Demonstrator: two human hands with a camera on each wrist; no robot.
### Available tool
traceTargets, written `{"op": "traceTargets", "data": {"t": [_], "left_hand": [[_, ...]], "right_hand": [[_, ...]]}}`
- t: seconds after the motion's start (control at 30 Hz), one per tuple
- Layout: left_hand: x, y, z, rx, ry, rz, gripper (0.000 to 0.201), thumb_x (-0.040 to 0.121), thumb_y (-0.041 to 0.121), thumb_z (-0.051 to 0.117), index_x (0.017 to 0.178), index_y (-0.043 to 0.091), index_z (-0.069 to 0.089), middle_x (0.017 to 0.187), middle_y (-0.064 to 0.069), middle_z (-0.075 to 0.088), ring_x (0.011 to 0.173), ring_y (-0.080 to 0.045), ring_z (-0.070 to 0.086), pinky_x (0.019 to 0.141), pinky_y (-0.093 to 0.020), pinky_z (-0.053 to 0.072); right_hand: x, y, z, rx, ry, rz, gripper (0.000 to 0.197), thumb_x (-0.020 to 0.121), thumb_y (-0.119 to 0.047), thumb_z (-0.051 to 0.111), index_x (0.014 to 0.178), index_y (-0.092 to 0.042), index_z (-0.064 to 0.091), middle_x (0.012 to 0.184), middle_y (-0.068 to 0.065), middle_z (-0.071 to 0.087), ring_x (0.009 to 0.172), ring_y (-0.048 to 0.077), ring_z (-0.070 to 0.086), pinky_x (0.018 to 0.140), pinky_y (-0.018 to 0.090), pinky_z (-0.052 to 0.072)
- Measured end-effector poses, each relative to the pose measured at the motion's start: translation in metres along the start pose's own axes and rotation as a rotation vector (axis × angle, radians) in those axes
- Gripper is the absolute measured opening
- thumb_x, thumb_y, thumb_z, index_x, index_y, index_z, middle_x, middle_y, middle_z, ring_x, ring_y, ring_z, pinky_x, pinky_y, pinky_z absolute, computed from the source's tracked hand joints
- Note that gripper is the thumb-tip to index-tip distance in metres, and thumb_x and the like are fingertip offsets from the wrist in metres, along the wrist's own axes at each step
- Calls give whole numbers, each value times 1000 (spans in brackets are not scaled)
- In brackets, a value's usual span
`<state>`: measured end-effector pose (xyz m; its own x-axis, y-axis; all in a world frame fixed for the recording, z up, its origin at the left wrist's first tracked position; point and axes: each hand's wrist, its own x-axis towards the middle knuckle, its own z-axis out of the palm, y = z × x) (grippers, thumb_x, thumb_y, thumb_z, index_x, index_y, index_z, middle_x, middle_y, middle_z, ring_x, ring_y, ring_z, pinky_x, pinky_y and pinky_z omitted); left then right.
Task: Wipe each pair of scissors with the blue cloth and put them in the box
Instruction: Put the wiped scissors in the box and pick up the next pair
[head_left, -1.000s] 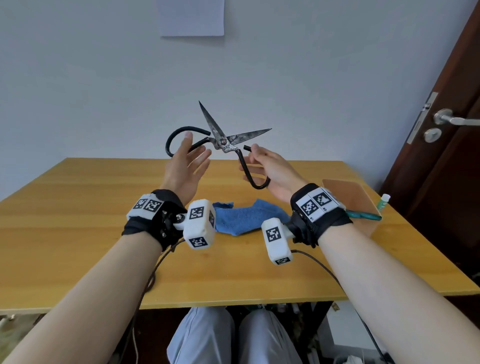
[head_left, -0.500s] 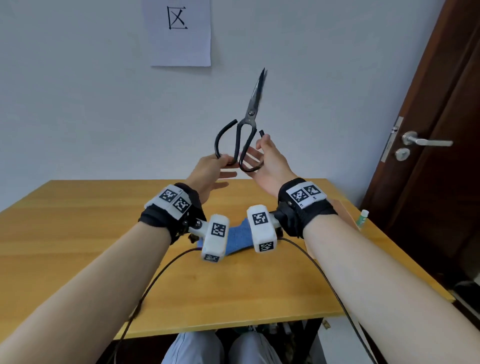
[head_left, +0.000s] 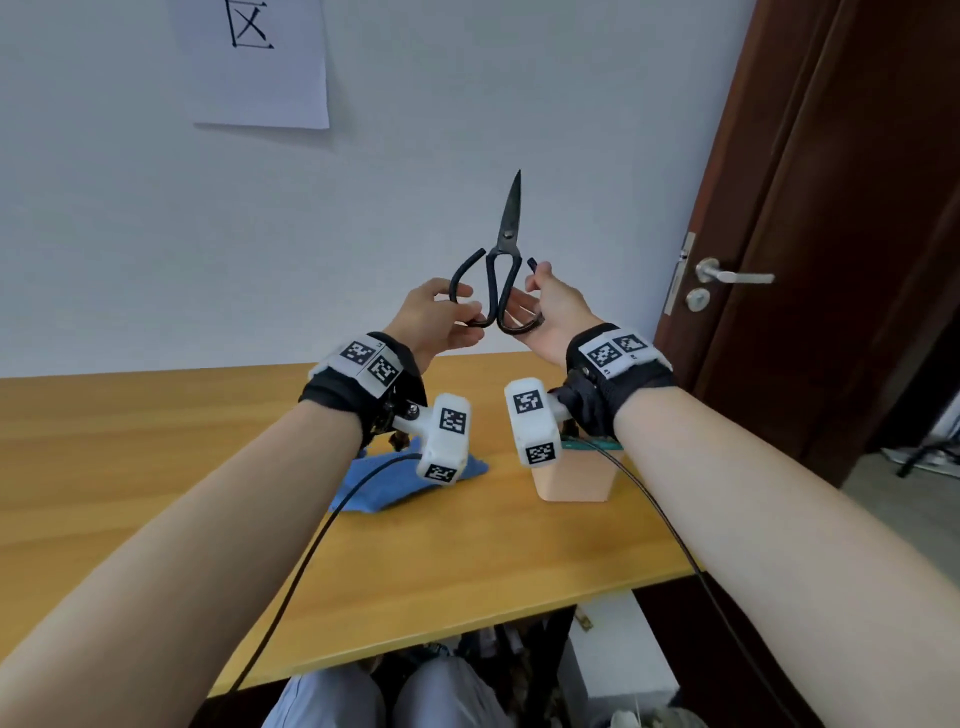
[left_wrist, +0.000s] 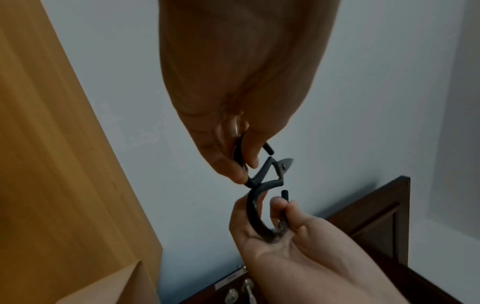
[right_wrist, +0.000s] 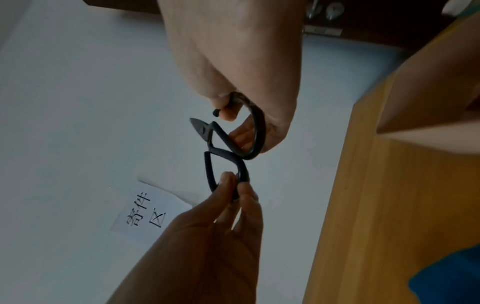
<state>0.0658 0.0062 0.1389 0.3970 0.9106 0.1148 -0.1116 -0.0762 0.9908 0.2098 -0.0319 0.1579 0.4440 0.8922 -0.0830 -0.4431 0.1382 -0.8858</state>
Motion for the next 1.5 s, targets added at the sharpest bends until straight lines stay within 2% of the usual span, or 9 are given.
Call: {"op": "traceTargets", "data": {"t": [0.17, 0.33, 0.47, 0.67, 0.8, 0.97, 1.1, 1.4, 1.5], "left_hand": [[3, -18, 27, -24, -69, -165, 8, 101, 4, 56, 108, -1, 54, 88, -14, 64, 65, -22, 65, 54, -20, 56], [12, -48, 45, 245, -179, -303, 11, 100, 15, 61, 97, 4, 63, 87, -10, 70, 56, -12, 57, 50, -19, 50], [12, -76, 59, 388, -274, -414, 19, 99, 23, 63, 97, 5, 65, 77, -7, 69, 49, -10, 53, 44, -17, 43], [12, -98, 68, 538, -341, -493, 26, 95, 31, 69, 104, 7, 64, 66, -2, 65, 42, -8, 51, 40, -17, 37], [15, -99, 72, 619, -397, -503, 31, 90, 37, 72, 100, 9, 62, 64, 0, 61, 45, -10, 48, 41, -18, 35], [16, -94, 77, 687, -518, -506, 29, 91, 39, 69, 96, 12, 59, 62, 3, 56, 46, -9, 43, 45, -18, 31], [13, -89, 81, 730, -591, -529, 28, 92, 39, 69, 84, 15, 57, 62, 3, 55, 47, -7, 41, 43, -16, 29], [5, -88, 77, 788, -686, -573, 29, 94, 37, 64, 77, 18, 51, 63, 3, 53, 47, -6, 40, 45, -15, 27], [4, -87, 76, 771, -679, -570, 32, 92, 38, 65, 73, 18, 49, 62, 3, 53, 48, -6, 40, 44, -15, 26]], "right_hand": [[4, -2, -46, -440, 123, 54, 39, 106, -31, 37, 72, -13, 47, 71, 6, 57, 59, 18, 52, 59, 31, 47], [16, 16, -97, -1008, 129, 207, 32, 102, -20, 44, 72, -9, 46, 69, 13, 53, 49, 23, 41, 48, 27, 34], [12, 26, -121, -1169, 151, 254, 38, 105, -23, 40, 71, -8, 42, 60, 7, 39, 39, 18, 40, 26, 16, 24], [23, 34, -145, -1482, 110, 217, 44, 103, -37, 46, 66, -13, 48, 65, 3, 42, 55, 15, 38, 50, 25, 31], [25, 29, -149, -1537, 66, 212, 44, 100, -37, 52, 63, -14, 55, 68, 4, 49, 53, 17, 42, 49, 26, 33], [14, 18, -156, -1530, 9, 257, 35, 90, -29, 59, 61, -12, 53, 66, 6, 51, 44, 16, 37, 34, 17, 27], [8, 19, -156, -1602, 12, 267, 38, 90, -24, 59, 54, -12, 50, 38, -5, 45, 43, 14, 36, 28, 13, 25], [-3, 11, -143, -1726, -97, 384, 34, 86, -21, 56, 53, -14, 50, 51, 0, 44, 45, 14, 35, 32, 14, 27], [-7, 11, -140, -1771, -80, 365, 37, 89, -24, 56, 53, -14, 49, 45, -2, 45, 39, 14, 37, 35, 15, 28]]}}
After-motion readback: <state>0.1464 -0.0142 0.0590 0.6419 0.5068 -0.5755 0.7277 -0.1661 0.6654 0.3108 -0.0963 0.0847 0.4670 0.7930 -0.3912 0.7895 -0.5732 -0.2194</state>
